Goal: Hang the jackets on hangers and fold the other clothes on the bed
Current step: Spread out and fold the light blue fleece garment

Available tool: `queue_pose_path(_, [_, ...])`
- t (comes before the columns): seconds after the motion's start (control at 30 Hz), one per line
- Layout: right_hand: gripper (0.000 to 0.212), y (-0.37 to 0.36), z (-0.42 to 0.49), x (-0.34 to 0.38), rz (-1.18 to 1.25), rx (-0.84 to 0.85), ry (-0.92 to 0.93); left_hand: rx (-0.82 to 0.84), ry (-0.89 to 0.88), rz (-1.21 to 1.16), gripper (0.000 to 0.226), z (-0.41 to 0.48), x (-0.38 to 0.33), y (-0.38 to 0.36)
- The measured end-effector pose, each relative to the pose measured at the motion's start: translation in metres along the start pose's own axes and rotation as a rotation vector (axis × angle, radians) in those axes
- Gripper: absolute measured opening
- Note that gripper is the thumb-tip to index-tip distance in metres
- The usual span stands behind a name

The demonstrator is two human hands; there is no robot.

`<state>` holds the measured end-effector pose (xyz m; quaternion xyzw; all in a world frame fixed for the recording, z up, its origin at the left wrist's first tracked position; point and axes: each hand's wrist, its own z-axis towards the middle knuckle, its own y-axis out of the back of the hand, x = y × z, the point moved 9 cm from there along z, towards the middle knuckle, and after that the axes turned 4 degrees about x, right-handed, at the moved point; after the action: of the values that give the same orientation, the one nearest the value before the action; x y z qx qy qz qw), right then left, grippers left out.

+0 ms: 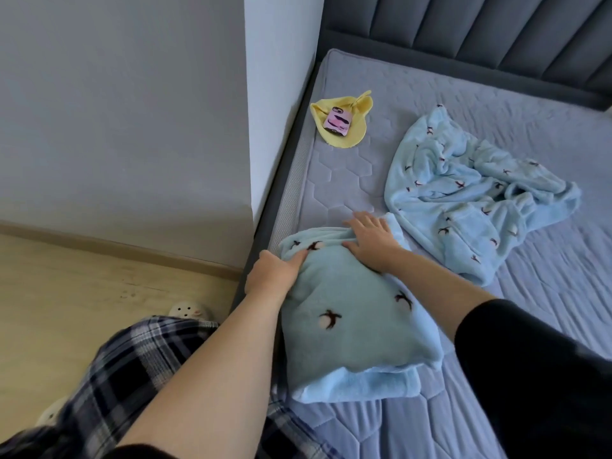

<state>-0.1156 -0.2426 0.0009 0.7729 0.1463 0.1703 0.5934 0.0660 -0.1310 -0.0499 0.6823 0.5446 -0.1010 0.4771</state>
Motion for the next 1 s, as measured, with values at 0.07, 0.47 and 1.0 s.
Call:
queue_pose_path(0.07, [0.059, -0.001, 0.005, 0.003, 0.093, 0.211, 0.008, 0.037, -0.029, -0.054, 0.092, 0.000, 0.001, -0.002])
queue_pose_path(0.47, [0.072, -0.007, -0.007, 0.002, -0.081, 0.857, -0.105, 0.265, -0.079, -0.419, 0.086, -0.005, 0.003, -0.020])
queue_pose_path(1.0, [0.063, -0.070, -0.030, -0.014, 0.431, 1.084, -0.289, 0.229, -0.231, -0.052, 0.055, -0.008, -0.001, -0.028])
